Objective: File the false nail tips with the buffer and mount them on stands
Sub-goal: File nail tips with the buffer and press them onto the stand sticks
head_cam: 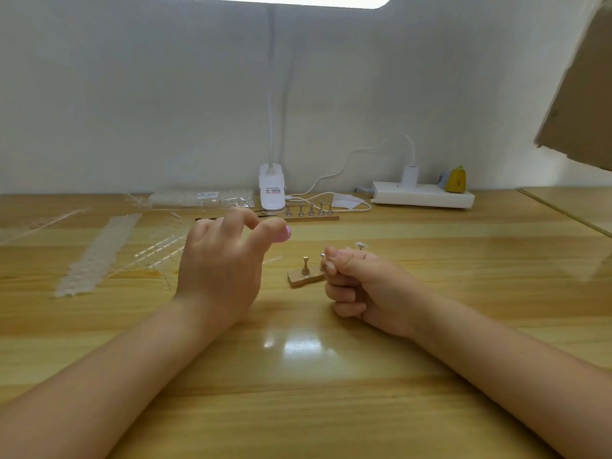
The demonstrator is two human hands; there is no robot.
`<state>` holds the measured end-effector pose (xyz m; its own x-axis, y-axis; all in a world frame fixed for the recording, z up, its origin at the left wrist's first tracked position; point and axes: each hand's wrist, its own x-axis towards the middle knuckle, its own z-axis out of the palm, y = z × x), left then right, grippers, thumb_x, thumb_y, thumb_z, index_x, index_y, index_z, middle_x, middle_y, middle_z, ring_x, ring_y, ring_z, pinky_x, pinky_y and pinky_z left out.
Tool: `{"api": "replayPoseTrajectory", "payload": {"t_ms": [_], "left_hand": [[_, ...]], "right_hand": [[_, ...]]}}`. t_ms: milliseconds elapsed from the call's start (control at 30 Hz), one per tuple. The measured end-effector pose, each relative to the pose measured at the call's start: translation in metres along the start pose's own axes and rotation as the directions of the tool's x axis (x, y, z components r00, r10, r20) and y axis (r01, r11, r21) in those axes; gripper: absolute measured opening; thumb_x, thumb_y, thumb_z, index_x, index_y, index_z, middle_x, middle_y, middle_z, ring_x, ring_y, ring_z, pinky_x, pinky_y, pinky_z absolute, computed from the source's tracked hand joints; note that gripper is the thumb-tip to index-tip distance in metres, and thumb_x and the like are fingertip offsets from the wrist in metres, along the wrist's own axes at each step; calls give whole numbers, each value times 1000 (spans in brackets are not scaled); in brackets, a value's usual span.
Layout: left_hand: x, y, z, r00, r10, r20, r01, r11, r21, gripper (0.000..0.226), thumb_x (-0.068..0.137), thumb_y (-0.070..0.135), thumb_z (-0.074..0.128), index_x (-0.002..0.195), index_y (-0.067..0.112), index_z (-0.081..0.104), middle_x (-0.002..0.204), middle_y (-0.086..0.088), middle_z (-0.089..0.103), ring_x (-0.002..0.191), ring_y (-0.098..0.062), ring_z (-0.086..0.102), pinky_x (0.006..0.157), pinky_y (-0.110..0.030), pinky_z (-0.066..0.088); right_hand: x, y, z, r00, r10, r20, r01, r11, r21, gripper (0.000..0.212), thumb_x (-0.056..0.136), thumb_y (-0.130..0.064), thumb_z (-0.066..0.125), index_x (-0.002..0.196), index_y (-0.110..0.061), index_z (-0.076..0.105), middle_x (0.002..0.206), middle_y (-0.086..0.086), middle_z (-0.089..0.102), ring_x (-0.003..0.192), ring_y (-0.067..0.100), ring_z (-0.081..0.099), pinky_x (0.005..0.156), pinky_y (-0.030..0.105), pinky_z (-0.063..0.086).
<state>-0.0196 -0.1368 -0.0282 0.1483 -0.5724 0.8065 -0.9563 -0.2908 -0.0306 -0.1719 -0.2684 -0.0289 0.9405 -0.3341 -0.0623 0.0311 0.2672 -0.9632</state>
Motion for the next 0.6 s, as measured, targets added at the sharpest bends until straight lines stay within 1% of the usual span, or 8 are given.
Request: {"api": "replayPoseTrajectory", "payload": {"t_ms": [67,100,233,400,467,500,567,600], "left_hand": [[0,4,0,994,-56,95,49,996,74,20,85,11,66,100,24,67,82,-6,58,65,-30,55,71,-37,34],[-1,6,2,987,-87,138,73,992,102,14,88,18,59,98,23,68,80,-5,57,68,-30,54,72,-36,33],[-6,5,5,916,-205,344,152,973,174,22,91,37,45,105,32,61,89,6,57,86,-23,51,79,-34,28],[-7,10,8,878,-237,415,180,969,172,32,90,52,37,109,36,58,100,12,57,99,-15,50,86,-32,29],[-6,12,6,898,-230,376,234,972,36,38,91,58,39,116,38,58,105,12,57,100,-11,51,90,-32,29],[-6,14,3,911,-221,348,267,959,-91,39,91,59,42,116,37,61,103,13,57,95,-6,52,90,-32,30],[-4,20,-2,931,-191,312,313,858,-408,35,89,56,52,108,33,68,93,14,57,83,-2,52,88,-37,38],[-3,24,-5,933,-174,314,323,790,-521,31,86,53,57,103,31,71,88,14,57,81,-6,55,85,-40,42]], "right_hand": [[1,-1,0,999,7,-35,-6,1000,17,26,84,-33,57,66,-16,51,63,-1,19,48,7,28,41,16,18],[1,-1,0,999,8,-49,-7,1000,26,25,82,-34,59,66,-15,52,62,-1,20,48,7,28,40,16,19],[1,-3,3,997,-7,-76,10,999,36,27,76,-35,63,54,-19,60,62,0,19,46,7,26,37,15,21],[1,-2,4,997,-13,-81,14,1000,19,32,75,-36,62,47,-22,59,61,0,19,46,7,25,36,15,22],[2,-1,4,996,-20,-89,21,1000,12,30,75,-36,63,50,-21,59,58,-2,22,45,7,25,35,15,22],[2,0,4,996,-25,-90,26,1000,7,29,75,-36,63,51,-21,60,56,-2,23,44,7,25,35,15,21],[3,2,4,996,-39,-80,38,999,-13,27,75,-36,63,53,-21,61,53,-4,25,44,6,24,35,15,21],[3,3,4,996,-46,-72,45,999,-22,27,75,-36,63,53,-21,61,52,-5,25,44,6,24,35,15,21]]}}
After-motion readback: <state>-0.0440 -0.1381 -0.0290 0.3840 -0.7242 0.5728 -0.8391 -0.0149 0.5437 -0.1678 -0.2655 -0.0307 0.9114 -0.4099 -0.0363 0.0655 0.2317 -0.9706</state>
